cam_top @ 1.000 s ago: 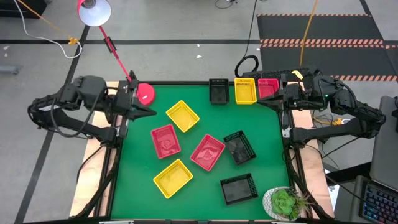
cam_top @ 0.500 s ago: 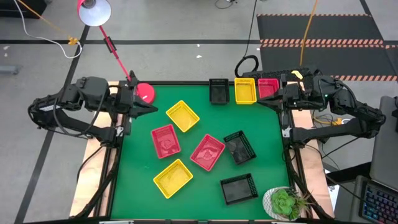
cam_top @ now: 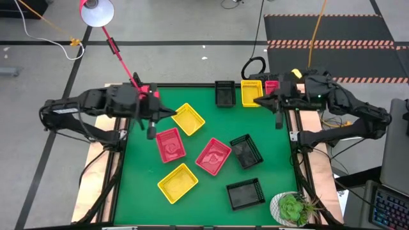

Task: Stack baskets by color
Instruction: Stack the bottom right red bin on the top red bin

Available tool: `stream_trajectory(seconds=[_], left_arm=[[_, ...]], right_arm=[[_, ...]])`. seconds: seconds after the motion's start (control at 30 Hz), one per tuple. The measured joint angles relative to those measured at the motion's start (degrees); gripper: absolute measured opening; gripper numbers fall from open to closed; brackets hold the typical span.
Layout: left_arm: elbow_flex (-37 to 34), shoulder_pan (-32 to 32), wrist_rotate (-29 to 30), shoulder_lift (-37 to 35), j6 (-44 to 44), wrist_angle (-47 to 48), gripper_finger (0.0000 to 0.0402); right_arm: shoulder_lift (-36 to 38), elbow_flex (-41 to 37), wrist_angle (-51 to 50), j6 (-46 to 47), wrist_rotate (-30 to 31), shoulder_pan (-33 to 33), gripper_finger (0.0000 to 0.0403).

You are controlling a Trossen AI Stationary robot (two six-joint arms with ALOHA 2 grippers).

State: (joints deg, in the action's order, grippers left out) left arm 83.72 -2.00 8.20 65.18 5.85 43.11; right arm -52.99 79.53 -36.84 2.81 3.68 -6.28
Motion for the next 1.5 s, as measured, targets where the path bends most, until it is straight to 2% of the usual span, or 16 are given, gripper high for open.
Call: stream_trajectory(seconds=[0.17,0.4,0.57,0.63,0.73,0.87,1.07,1.3,1.5], left_arm=[[0.0,0.0,1.8,3.6,0.2,-0.3,0.0003],[0.0,0.7,4.1,7.5,2.7,-2.9,0.0003],[-0.5,1.9,2.9,7.5,2.9,-4.3,0.0003],[-2.5,2.5,0.7,6.9,4.1,-6.3,0.0003],[-7.2,3.5,-1.2,4.6,6.3,-11.6,0.0003],[-12.9,5.3,-1.1,0.6,6.9,-17.9,0.0003],[-18.1,5.9,-3.7,-3.6,5.5,-19.2,0.0003],[-19.5,5.8,-3.7,-3.4,4.2,-19.3,0.0007],[-19.5,5.8,-3.7,-2.6,4.4,-19.6,0.0015]], right_arm=[[-5.9,8.7,-7.0,1.4,3.6,0.0,0.0],[-14.4,17.6,-19.2,7.6,3.7,0.0,0.0],[-17.9,19.0,-27.2,13.9,2.3,0.0,0.0],[-19.0,19.0,-30.1,16.6,0.7,0.1,0.0],[-19.8,18.9,-33.3,18.9,1.2,1.3,0.0],[-20.0,17.4,-32.8,20.2,2.6,3.5,0.0],[-20.0,12.5,-29.1,23.1,2.5,5.9,0.0],[-22.3,6.5,-23.1,24.1,2.2,7.4,0.0],[-29.0,6.3,-22.5,17.2,1.8,10.9,0.0]])
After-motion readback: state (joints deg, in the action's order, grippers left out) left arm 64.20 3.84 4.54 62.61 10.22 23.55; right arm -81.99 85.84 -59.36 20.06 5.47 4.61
